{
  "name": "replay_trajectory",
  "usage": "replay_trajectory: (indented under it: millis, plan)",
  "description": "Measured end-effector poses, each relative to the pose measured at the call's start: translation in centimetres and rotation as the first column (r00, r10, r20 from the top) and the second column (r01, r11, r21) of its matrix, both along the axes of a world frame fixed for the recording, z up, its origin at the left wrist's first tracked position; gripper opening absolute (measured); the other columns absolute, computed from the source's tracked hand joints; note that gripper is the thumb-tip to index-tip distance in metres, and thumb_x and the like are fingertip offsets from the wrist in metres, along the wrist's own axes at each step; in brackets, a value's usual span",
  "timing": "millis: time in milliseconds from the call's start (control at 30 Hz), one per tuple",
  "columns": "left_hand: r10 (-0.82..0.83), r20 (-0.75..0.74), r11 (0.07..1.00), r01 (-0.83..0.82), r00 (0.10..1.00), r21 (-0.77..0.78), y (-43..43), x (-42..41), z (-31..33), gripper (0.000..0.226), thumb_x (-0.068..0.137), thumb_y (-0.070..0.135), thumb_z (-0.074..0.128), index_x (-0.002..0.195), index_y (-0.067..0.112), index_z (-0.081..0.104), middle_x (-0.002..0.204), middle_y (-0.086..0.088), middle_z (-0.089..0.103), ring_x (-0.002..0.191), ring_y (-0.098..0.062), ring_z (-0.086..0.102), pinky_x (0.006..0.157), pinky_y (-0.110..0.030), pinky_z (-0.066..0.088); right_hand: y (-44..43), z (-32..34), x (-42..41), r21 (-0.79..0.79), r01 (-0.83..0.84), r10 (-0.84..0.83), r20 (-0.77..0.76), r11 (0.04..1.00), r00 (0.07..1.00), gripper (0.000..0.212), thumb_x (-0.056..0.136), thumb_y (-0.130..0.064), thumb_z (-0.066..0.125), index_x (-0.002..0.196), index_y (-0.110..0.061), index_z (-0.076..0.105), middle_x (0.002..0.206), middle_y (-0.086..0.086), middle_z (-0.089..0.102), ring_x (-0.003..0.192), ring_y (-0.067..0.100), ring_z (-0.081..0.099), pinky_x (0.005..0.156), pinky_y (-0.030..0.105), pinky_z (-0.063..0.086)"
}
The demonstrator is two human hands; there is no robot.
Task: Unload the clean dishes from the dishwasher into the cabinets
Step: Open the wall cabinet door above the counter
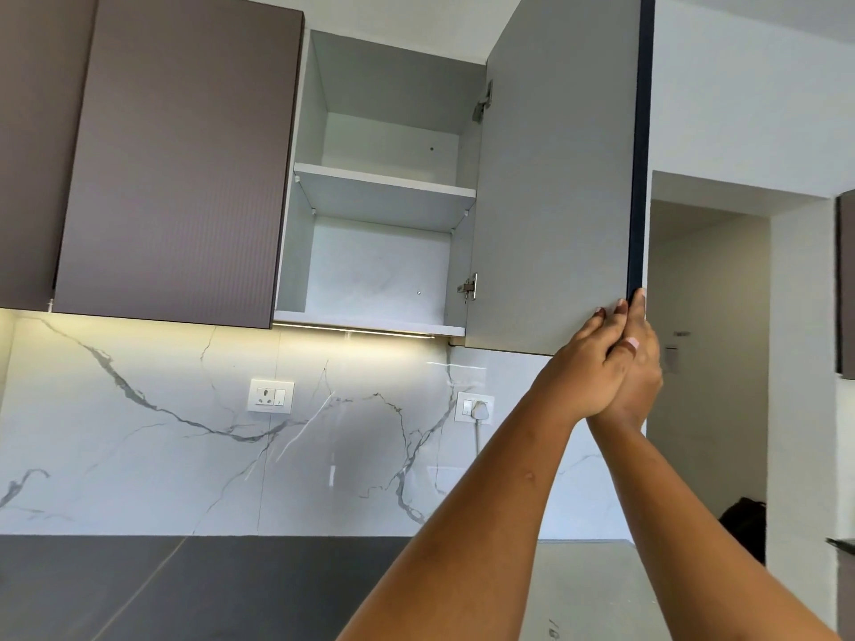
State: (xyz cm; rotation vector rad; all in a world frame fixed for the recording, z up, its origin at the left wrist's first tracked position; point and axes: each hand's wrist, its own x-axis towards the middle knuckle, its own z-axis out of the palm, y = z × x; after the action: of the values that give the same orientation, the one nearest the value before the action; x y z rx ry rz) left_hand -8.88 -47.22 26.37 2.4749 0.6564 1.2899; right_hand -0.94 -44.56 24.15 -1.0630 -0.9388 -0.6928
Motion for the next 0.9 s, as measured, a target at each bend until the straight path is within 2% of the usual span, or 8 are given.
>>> replay_trajectory:
  millis: [167,333,500,600,700,767,833,900]
  plan:
    - [0.017,-0.073,1.000,-0.017,0.997,0.006,0.1,1.2,-0.5,0.051,0.100,0.045,0.025,0.149,0.029,0.020,0.158,0.009,0.011,0.144,-0.018,0.019,0.116,-0.041,0.022,-0.1,0.0,1.8,-0.036,-0.014,0.013,-0.019,0.999,1.000,0.057,0.097,-0.017,0.046,0.149,-0.024,0.025,0.128,0.010,0.055,0.114,0.024,0.054,0.087,0.020,0.034]
    - [0.059,-0.135,0.998,-0.057,0.989,0.021,0.1,3.0,-1.7,0.054,0.099,0.050,0.019,0.149,0.030,0.017,0.159,0.012,0.003,0.143,-0.025,0.023,0.113,-0.045,0.027,0.0,-0.2,3.6,-0.033,-0.014,0.014,-0.012,0.999,1.000,0.058,0.095,-0.015,0.047,0.149,-0.021,0.025,0.120,0.013,0.057,0.108,0.028,0.055,0.085,0.023,0.036]
    - [0.041,-0.121,0.999,-0.040,0.992,0.015,0.8,4.7,-2.2,0.055,0.098,0.052,0.021,0.149,0.029,0.019,0.159,0.011,0.004,0.144,-0.024,0.021,0.113,-0.046,0.027,-0.1,-0.4,5.3,-0.075,-0.033,0.033,-0.002,0.997,0.999,0.059,0.096,-0.016,0.045,0.150,-0.023,0.023,0.125,0.016,0.055,0.111,0.029,0.055,0.090,0.029,0.040]
    - [0.002,-0.029,1.000,-0.001,1.000,0.026,1.5,5.5,-3.0,0.052,0.098,0.048,0.029,0.146,0.029,0.027,0.158,0.011,0.013,0.142,-0.019,0.025,0.112,-0.040,0.030,-0.5,-1.0,6.1,-0.095,-0.056,0.058,0.015,0.994,0.998,0.056,0.097,-0.019,0.042,0.150,-0.025,0.022,0.130,0.012,0.054,0.116,0.025,0.053,0.092,0.023,0.035]
    - [-0.067,0.221,0.992,0.041,0.973,0.120,2.0,6.0,-5.1,0.039,0.099,0.031,0.041,0.137,0.023,0.045,0.147,0.005,0.038,0.132,-0.014,0.040,0.105,-0.026,0.037,-1.2,-2.4,6.6,-0.125,-0.107,0.106,-0.019,0.986,0.994,0.055,0.097,-0.024,0.042,0.148,-0.032,0.023,0.132,0.006,0.054,0.115,0.020,0.054,0.091,0.021,0.036]
    - [-0.040,0.355,0.995,0.005,0.934,0.098,2.2,6.5,-7.0,0.035,0.098,0.026,0.045,0.132,0.022,0.049,0.140,0.003,0.047,0.125,-0.014,0.048,0.101,-0.023,0.042,-1.7,-4.3,7.2,-0.157,-0.108,0.105,-0.026,0.982,0.994,0.059,0.095,-0.029,0.049,0.148,-0.034,0.022,0.127,0.003,0.058,0.103,0.018,0.060,0.083,0.024,0.042]
    - [0.008,0.406,1.000,-0.018,0.914,0.020,2.6,7.2,-9.4,0.035,0.097,0.027,0.045,0.132,0.024,0.047,0.138,0.004,0.048,0.119,-0.012,0.052,0.097,-0.023,0.048,-2.1,-6.6,8.2,-0.213,-0.090,0.080,-0.054,0.973,0.995,0.059,0.094,-0.032,0.051,0.147,-0.033,0.024,0.118,-0.001,0.061,0.087,0.014,0.062,0.074,0.024,0.044]
    - [0.035,0.448,0.999,-0.025,0.893,-0.030,2.9,7.7,-12.2,0.034,0.097,0.025,0.046,0.131,0.025,0.047,0.134,0.005,0.050,0.109,-0.008,0.056,0.089,-0.015,0.047,-2.4,-9.5,9.1,-0.251,-0.083,0.059,-0.101,0.964,0.993,0.054,0.095,-0.027,0.048,0.144,-0.032,0.028,0.106,-0.005,0.065,0.075,0.009,0.059,0.067,0.023,0.042]
